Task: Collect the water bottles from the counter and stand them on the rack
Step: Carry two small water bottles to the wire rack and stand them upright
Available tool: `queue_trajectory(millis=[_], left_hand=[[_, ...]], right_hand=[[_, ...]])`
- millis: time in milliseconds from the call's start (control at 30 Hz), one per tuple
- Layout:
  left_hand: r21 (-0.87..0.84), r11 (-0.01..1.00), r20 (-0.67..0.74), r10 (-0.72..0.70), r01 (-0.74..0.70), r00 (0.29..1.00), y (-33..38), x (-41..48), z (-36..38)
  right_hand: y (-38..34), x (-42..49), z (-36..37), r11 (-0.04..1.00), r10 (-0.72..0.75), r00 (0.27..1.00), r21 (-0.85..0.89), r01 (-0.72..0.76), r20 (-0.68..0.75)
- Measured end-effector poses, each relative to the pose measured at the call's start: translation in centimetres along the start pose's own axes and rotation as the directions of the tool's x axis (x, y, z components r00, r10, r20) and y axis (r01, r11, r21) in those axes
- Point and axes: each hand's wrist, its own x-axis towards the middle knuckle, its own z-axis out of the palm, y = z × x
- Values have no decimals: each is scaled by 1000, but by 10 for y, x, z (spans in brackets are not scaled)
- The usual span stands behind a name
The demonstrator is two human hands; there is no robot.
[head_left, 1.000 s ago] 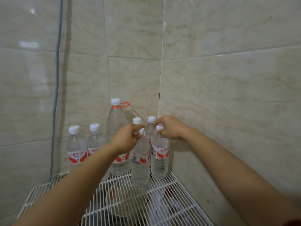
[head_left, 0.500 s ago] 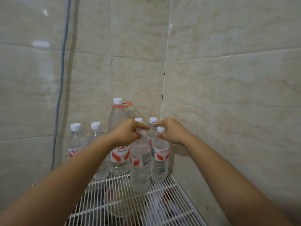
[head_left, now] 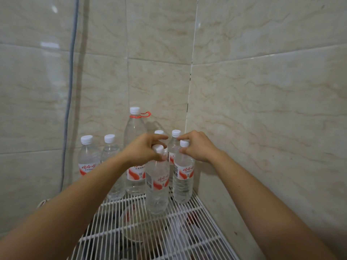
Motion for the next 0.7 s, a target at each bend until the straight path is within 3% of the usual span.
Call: queue_trajectory(millis=[233, 700], left_hand=[[30, 993, -237, -108, 118, 966, -13, -10, 10], [-131, 991, -298, -59, 21, 953, -18, 24, 33]], right_hand=[[0, -2, 2, 999, 34, 999, 15, -34, 0], [-7, -2, 12, 988, 134, 979, 96, -120, -152]])
